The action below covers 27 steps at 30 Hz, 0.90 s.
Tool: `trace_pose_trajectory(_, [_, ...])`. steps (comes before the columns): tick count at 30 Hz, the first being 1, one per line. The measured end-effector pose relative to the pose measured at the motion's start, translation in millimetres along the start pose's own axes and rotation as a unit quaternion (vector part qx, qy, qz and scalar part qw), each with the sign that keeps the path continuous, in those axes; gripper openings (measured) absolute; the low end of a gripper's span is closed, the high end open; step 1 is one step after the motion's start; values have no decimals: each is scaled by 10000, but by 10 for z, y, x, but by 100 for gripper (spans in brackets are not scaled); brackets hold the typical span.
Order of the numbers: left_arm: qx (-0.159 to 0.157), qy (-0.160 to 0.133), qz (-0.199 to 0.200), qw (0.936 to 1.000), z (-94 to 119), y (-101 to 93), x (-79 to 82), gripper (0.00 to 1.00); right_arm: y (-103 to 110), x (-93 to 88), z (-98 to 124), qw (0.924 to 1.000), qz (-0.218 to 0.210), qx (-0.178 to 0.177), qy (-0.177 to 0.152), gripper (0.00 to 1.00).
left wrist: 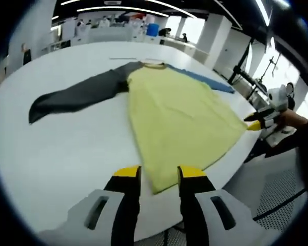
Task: Fold the garment on the visible template until the final outline fits inside the template.
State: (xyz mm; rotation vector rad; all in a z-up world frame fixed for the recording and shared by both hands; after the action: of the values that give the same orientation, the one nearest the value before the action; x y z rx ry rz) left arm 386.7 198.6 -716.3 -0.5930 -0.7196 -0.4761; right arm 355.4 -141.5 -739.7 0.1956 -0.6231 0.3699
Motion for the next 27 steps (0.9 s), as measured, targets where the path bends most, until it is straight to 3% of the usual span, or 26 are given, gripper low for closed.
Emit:
trace_pose_trajectory(4, [-48, -235, -198, 9995, -5, -34, 112, 46, -37, 87, 15, 9993, 282, -82, -231, 55])
trace_pose_trajectory(7, [-65, -336, -523, 9980, -27, -43, 174, 57, -83, 196, 40, 9986, 234, -66, -476, 65])
trace_pose_trajectory(16, [-71, -408, -640, 9971, -84, -75, 279, 73, -363, 460, 105, 9957, -134, -145, -907, 83])
trace_pose_trajectory(27, [-196, -600, -796, 9948, -133, -131, 456, 89, -1084, 723, 146, 9877, -637, -686, -1250, 92])
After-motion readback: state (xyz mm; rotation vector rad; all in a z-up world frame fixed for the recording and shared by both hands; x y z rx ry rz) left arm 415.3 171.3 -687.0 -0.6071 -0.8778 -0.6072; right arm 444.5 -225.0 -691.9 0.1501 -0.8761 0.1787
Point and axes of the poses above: the point that each gripper's makers call its tool centre point, and the gripper's own axes: z roughly backward along the fingers, y roughly to its left, x roughly out of its top, the point moved 2 cm from there along z, roughly backward along the fingers, and after that the axes turned 7 degrees about -x, right-handed, at the moved point
